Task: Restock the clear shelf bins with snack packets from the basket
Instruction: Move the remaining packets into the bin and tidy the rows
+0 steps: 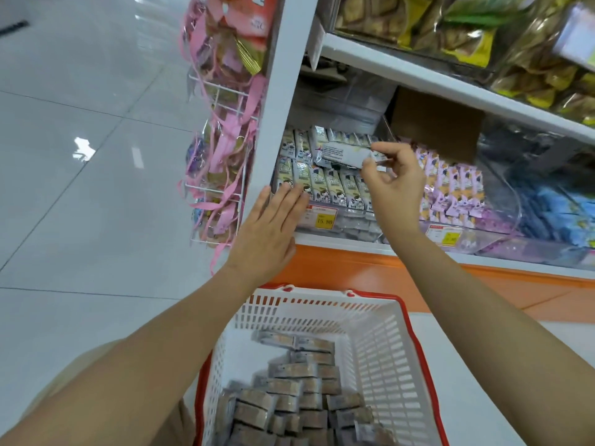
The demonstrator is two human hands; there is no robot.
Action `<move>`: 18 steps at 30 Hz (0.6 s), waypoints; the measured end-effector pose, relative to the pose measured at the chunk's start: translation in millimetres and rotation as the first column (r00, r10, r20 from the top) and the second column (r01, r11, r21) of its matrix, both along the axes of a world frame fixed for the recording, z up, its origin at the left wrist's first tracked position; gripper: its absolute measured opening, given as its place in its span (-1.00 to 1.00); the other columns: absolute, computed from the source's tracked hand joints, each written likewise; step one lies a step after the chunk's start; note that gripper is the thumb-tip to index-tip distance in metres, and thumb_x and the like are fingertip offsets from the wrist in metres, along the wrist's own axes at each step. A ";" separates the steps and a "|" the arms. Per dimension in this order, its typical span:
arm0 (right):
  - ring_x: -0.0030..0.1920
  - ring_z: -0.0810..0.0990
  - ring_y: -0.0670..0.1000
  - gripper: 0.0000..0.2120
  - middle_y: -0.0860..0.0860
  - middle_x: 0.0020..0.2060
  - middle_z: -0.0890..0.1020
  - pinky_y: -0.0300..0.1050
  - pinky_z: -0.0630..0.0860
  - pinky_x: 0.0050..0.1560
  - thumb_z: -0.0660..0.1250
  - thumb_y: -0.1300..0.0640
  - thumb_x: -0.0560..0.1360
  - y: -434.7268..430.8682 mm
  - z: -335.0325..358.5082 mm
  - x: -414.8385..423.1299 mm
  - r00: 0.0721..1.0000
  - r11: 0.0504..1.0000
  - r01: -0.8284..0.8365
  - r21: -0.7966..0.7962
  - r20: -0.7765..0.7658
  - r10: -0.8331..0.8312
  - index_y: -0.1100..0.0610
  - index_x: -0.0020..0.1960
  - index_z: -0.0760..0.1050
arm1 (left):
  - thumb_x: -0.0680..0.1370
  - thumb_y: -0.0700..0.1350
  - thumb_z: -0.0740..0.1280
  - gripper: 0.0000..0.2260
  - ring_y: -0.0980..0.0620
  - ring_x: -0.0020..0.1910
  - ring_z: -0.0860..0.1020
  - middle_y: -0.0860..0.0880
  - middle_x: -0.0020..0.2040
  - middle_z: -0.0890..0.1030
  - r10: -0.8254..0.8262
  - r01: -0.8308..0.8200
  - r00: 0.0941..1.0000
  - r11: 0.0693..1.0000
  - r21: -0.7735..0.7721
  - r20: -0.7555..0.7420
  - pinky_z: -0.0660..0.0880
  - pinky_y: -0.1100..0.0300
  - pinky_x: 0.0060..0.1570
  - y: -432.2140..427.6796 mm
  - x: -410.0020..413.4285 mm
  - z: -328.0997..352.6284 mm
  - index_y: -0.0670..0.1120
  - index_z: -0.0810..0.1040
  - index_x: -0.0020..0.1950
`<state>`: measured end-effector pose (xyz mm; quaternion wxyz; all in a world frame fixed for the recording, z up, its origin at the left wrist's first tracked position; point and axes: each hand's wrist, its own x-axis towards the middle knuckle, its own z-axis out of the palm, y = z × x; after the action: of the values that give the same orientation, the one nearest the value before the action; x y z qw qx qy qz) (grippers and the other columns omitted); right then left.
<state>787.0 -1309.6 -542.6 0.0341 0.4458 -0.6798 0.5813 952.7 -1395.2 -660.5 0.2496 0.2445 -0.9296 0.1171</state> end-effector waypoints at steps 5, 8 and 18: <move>-0.03 0.55 -0.25 -0.82 0.08 0.09 0.54 -0.38 0.55 -0.09 0.42 0.19 0.50 -50.1 -12.6 -4.9 0.992 0.994 0.041 0.105 -0.121 -0.028 0.17 0.10 0.55 | 0.44 -0.08 0.30 -0.23 -0.15 0.57 0.07 -0.17 0.59 0.11 -0.032 0.031 0.999 0.999 -0.040 -0.017 -0.07 -0.15 0.53 -9.4 6.2 0.7 -0.11 0.06 0.60; -0.08 0.54 -0.24 -0.79 0.06 0.08 0.53 -0.44 0.52 -0.10 0.45 0.19 0.47 -76.5 -17.1 -7.7 0.980 0.987 0.067 0.144 -0.196 -0.038 0.18 0.09 0.56 | 0.37 -0.17 0.36 -0.22 -0.15 0.56 0.14 -0.17 0.57 0.18 -0.078 0.080 0.993 0.997 0.016 -0.087 -0.04 -0.13 0.53 -9.1 3.9 -1.5 -0.12 0.18 0.58; 0.08 0.51 0.07 -0.68 0.10 0.07 0.54 -0.18 0.41 0.09 0.53 0.09 0.39 -115.7 -31.5 -14.2 0.915 0.891 0.196 0.409 -0.404 -0.016 0.12 0.11 0.58 | 0.43 -0.13 0.16 -0.28 -0.15 0.57 0.07 -0.17 0.58 0.15 -0.109 0.112 0.990 0.993 0.034 -0.088 -0.10 -0.12 0.54 -14.9 4.5 -8.1 -0.09 0.06 0.61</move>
<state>772.8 -1425.2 -574.1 0.0992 0.5099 -0.7968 0.3086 957.2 -1410.1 -668.6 0.2906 0.2023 -0.9323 0.0744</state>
